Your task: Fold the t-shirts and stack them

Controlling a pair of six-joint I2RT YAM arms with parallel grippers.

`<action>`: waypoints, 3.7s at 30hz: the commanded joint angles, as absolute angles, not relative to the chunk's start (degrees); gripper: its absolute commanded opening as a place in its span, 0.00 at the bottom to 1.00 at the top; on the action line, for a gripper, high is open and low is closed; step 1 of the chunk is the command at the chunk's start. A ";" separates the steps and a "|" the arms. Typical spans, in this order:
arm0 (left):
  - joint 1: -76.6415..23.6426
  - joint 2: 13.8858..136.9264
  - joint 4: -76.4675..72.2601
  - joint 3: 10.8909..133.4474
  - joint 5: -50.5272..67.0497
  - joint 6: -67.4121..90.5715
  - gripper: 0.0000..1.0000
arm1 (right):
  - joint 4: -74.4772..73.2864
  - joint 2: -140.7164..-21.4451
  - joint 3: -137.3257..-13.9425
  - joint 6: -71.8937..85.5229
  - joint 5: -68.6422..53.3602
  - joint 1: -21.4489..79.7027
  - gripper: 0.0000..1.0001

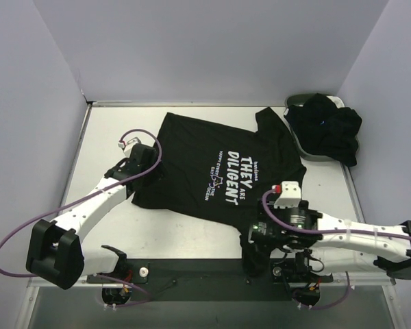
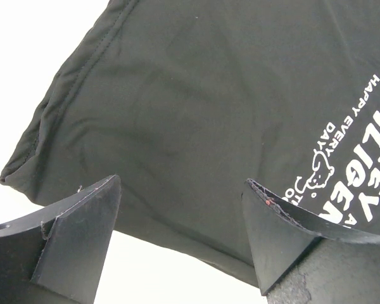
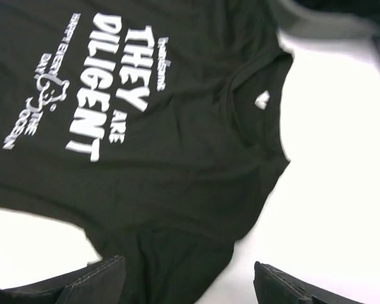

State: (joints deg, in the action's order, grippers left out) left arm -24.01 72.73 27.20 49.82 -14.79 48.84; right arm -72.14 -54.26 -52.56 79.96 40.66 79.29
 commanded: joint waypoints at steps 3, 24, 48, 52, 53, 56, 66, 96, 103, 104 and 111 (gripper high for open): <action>-24.52 70.40 26.37 49.75 -15.38 48.60 0.87 | -69.11 -65.47 -54.77 78.15 48.08 76.99 0.82; -30.50 96.49 25.91 63.61 -7.99 42.46 0.74 | -27.43 -79.89 -47.90 51.61 30.24 49.35 0.81; -17.93 131.56 35.50 107.30 -0.62 32.61 0.75 | -23.64 -115.91 -84.98 34.63 11.26 16.97 0.84; -16.79 134.99 37.09 109.68 -0.62 31.73 0.75 | -24.69 -119.61 -88.85 33.84 9.94 16.44 0.84; -16.53 135.61 38.05 110.30 -0.70 31.73 0.75 | -25.92 -120.49 -91.55 33.66 9.50 16.35 0.84; -14.86 137.72 39.98 111.97 -0.53 32.08 0.75 | -30.13 -125.41 -99.10 32.87 7.04 16.26 0.84; -9.50 137.73 39.64 108.72 0.00 33.05 0.75 | -38.40 -139.46 -120.63 31.29 0.35 16.52 0.87; -3.52 98.11 34.00 85.62 0.62 37.44 0.97 | -12.05 -99.87 -93.28 19.51 8.43 19.50 1.00; -3.08 80.44 37.35 67.52 -3.42 36.73 0.97 | -10.99 -73.70 -61.32 25.13 16.17 27.59 1.00; -2.90 77.29 37.70 65.41 -3.78 36.91 0.97 | -11.07 -71.13 -59.09 26.44 16.00 28.90 1.00; -2.46 69.09 37.88 52.49 -3.34 40.51 0.95 | -17.64 -54.59 -48.61 32.34 20.12 41.80 0.97</action>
State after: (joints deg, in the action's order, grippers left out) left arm -2.90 72.86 37.30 56.73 -2.79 37.74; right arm -13.93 -61.21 -49.95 27.77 14.81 34.57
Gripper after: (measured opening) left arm 0.954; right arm 0.983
